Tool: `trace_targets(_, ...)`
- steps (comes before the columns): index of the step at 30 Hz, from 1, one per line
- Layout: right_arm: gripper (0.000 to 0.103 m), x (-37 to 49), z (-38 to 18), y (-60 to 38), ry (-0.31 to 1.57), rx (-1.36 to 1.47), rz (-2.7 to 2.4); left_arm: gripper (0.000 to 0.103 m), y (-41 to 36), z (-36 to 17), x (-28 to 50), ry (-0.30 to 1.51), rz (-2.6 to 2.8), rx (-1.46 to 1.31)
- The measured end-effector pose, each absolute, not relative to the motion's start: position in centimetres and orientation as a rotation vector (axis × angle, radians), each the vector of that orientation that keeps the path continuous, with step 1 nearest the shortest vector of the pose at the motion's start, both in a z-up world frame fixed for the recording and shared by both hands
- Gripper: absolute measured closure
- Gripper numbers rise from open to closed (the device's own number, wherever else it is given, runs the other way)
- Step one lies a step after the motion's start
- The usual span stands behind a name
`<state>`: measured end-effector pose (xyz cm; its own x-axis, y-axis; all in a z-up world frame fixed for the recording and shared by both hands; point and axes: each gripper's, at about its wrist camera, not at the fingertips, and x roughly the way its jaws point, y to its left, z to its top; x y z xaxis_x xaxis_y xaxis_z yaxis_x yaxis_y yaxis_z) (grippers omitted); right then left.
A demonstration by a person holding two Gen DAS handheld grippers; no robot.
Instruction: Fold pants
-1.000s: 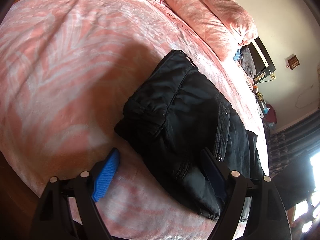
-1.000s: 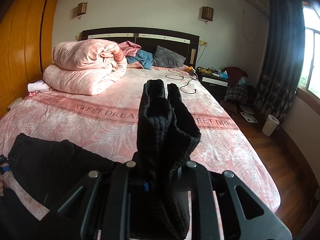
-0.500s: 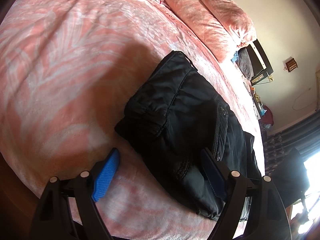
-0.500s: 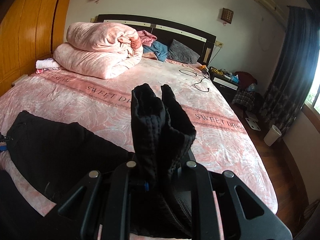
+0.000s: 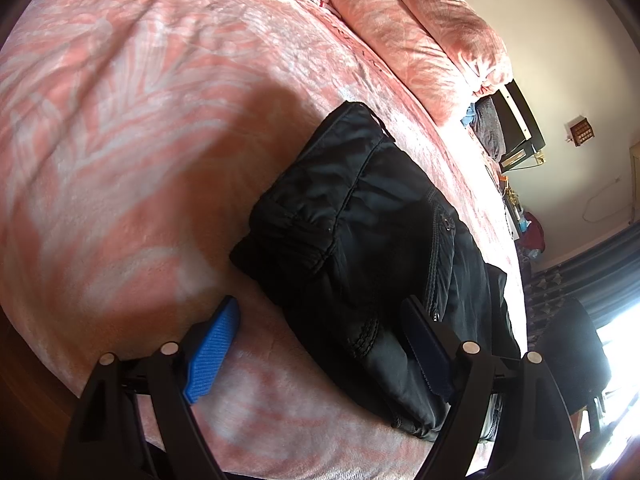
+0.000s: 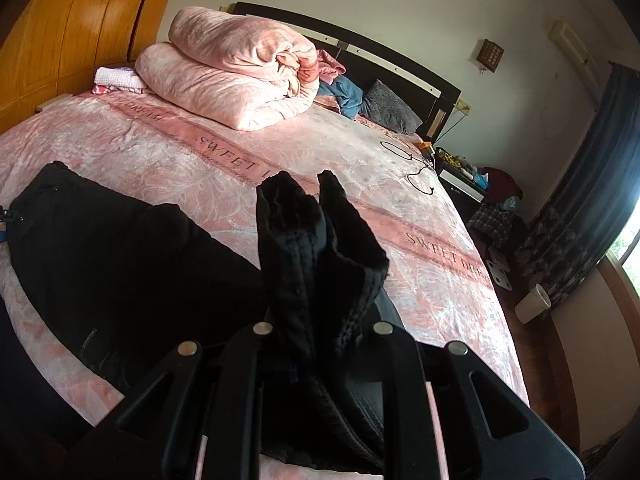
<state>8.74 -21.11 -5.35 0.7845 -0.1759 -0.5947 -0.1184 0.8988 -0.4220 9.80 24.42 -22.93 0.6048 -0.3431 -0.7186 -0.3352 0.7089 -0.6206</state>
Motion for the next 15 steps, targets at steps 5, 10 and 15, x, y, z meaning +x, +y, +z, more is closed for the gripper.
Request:
trace_targets(5,0.088,8.6,-6.7,-19.8,0.684,-0.505,-0.016,0.019,24.3,-22.9,9.9,0.952,-0.006,-0.814)
trace_targets(10,0.088,8.4,-7.8,-18.7,0.687,-0.547,-0.011,0.019,24.3,-22.9,9.9,0.952,-0.006,-0.815)
trace_targets(15,0.088,7.9,-9.9,-16.6,0.657,-0.69,-0.042,0.018,24.3,-22.9,9.9,0.95,-0.008,-0.819)
